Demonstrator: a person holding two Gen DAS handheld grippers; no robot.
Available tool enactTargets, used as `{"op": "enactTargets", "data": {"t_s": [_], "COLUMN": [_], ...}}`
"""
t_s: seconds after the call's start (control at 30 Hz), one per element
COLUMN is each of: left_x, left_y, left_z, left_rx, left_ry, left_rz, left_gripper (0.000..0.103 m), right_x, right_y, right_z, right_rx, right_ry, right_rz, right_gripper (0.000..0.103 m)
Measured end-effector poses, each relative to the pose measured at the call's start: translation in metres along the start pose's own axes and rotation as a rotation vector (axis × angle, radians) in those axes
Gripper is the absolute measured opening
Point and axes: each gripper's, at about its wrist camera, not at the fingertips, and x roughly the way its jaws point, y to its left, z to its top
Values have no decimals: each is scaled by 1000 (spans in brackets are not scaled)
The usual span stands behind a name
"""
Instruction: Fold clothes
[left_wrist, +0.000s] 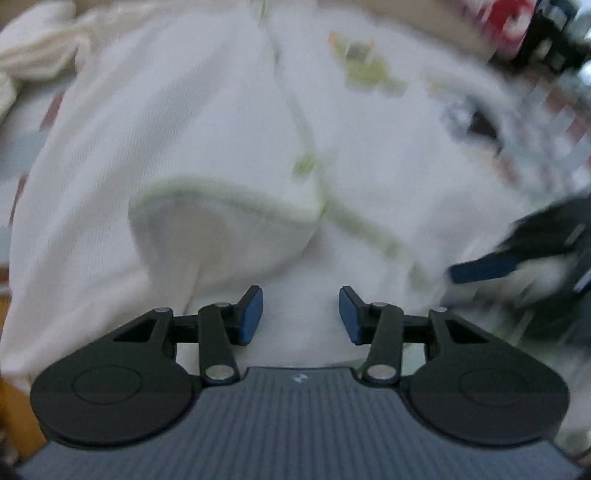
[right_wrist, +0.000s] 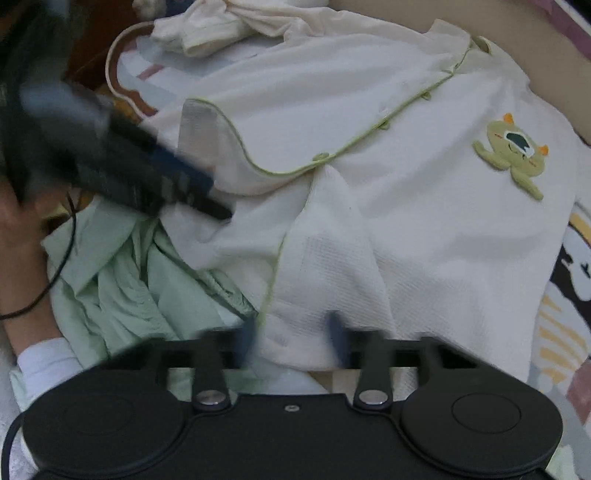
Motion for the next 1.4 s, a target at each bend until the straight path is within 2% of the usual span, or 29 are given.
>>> {"op": "enactTargets", "data": {"t_s": [0.1,0.23,0.27,0.33,0.37,0.4,0.43,0.47,0.53,0.57,0.6,0.63,0.67,0.73,0.8,0.83,0.97,1.07,1.13,1.23,1.27,1.37,1.4], "left_x": [1,2,2,1,1,0,0,-1,-1,-1,-1,-2,-2,0,2,3,1,0,-6,-27,-34,-44,-41], "left_y": [3,-7,-9,-9,-7,-5,-2,1,3,2,2,2,2,3,1,0,-3,-6,0,20,26,38,38], "left_z": [-10,-14,-16,-19,-18,-18,-17,-17,-19,-21,-22,-23,-23,-23,-22,-22,-25,-27,-27,-27,-27,-21,-17], "left_rx": [-26,27,41,51,44,32,13,-3,-9,-7,-5,-4,-5,-10,-10,-6,34,58,31,-65,-97,-170,-182], "left_ry": [7,-2,-5,-12,-13,-13,-10,-6,2,3,5,5,4,5,6,6,3,-3,-13,-62,-79,-125,-121], "left_rz": [-10,28,38,45,42,33,15,0,-4,1,5,7,7,6,5,6,23,35,6,-101,-137,-252,-278], "left_gripper": [44,44,44,44,44,40,37,35,33,33,33,33,33,33,33,33,33,34,34,35,36,39,41], "right_x": [-14,-23,-22,-19,-15,-8,-1,6,19,22,21,20,18,10,0,-6,-19,-5,12,23,15,-22,-33], "right_y": [-18,-37,-36,-24,-17,-14,-11,-7,-1,1,3,4,0,-15,-28,-35,-55,-49,-39,-30,-33,-51,-58], "right_z": [4,14,17,22,22,21,19,17,14,12,11,11,12,15,18,18,24,30,30,25,21,14,11], "right_rx": [122,259,258,190,155,148,141,133,115,92,65,49,70,147,215,266,436,449,414,382,381,398,409], "right_ry": [-66,-111,-110,-85,-61,-33,-6,22,69,63,55,50,52,47,32,15,-71,-91,-50,69,58,-32,-52], "right_rz": [113,217,224,165,120,101,81,62,23,6,-15,-32,-36,-8,40,95,392,480,464,445,432,312,255], "right_gripper": [1,1,2,21,36,70,80,82,80,77,59,27,11,8,8,9,9,11,16,21,21,61,62]}}
